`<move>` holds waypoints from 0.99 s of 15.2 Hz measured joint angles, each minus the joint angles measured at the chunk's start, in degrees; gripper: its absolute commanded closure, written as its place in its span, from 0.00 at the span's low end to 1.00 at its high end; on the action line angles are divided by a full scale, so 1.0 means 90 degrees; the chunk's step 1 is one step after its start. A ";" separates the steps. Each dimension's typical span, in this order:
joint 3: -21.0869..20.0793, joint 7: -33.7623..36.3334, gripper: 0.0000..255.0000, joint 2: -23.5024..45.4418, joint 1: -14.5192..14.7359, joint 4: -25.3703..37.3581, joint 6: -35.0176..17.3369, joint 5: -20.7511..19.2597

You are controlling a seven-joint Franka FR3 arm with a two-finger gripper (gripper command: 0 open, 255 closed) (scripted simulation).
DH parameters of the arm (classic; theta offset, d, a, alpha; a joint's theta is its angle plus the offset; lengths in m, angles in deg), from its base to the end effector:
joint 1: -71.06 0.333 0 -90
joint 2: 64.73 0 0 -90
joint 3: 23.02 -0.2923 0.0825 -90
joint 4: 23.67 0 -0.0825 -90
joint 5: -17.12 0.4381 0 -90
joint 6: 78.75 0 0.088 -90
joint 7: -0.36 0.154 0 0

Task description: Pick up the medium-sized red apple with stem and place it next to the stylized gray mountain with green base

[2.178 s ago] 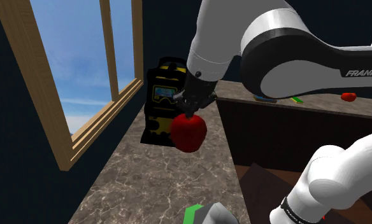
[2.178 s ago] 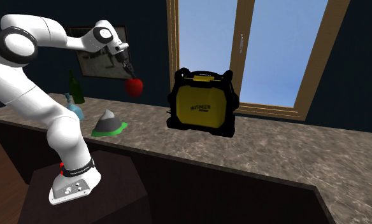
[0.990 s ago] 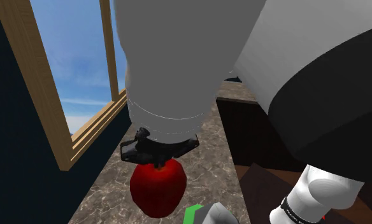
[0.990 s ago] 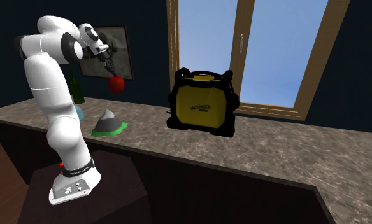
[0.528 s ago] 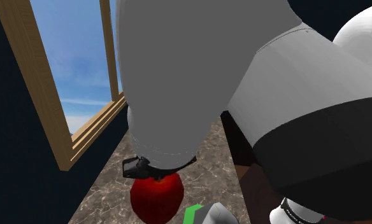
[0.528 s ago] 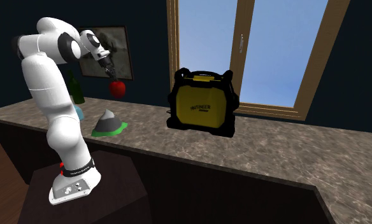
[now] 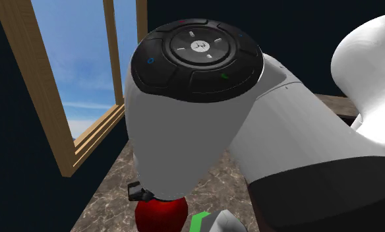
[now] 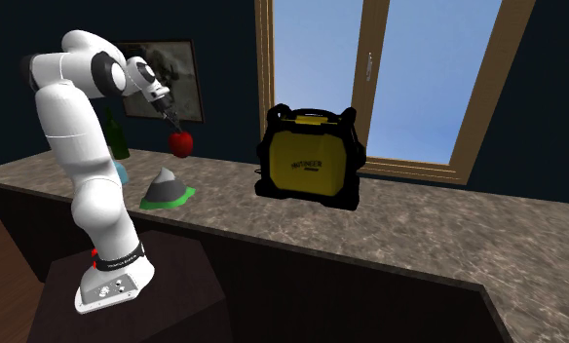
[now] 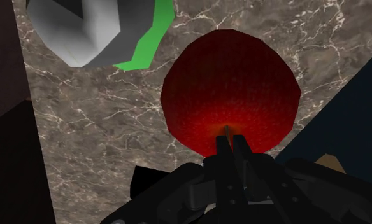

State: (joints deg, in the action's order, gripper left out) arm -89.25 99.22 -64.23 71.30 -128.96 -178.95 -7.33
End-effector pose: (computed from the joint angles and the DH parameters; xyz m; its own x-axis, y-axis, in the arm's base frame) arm 0.2937 0.5314 0.4373 0.8206 -0.4048 0.4034 -0.4597 -0.8869 0.0454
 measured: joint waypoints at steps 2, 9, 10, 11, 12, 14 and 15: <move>0.0001 0.0083 1.00 0.0042 0.0002 -0.0154 -0.0149 -0.0051; -0.0003 0.0426 1.00 0.0253 0.0038 -0.0620 -0.0602 -0.0302; 0.0001 0.0493 1.00 0.0324 0.0055 -0.0664 -0.0652 -0.0374; 0.0005 0.0534 1.00 0.0334 0.0054 -0.0742 -0.0723 -0.0396; 0.0013 0.0553 1.00 0.0317 0.0038 -0.0841 -0.0816 -0.0397; 0.0023 0.0755 1.00 0.0543 0.0122 -0.0881 -0.0867 -0.0616; 0.0033 0.0810 1.00 0.0587 0.0136 -0.0928 -0.0914 -0.0668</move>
State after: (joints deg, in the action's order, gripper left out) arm -88.96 106.50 -58.94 72.52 -137.31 -187.18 -13.34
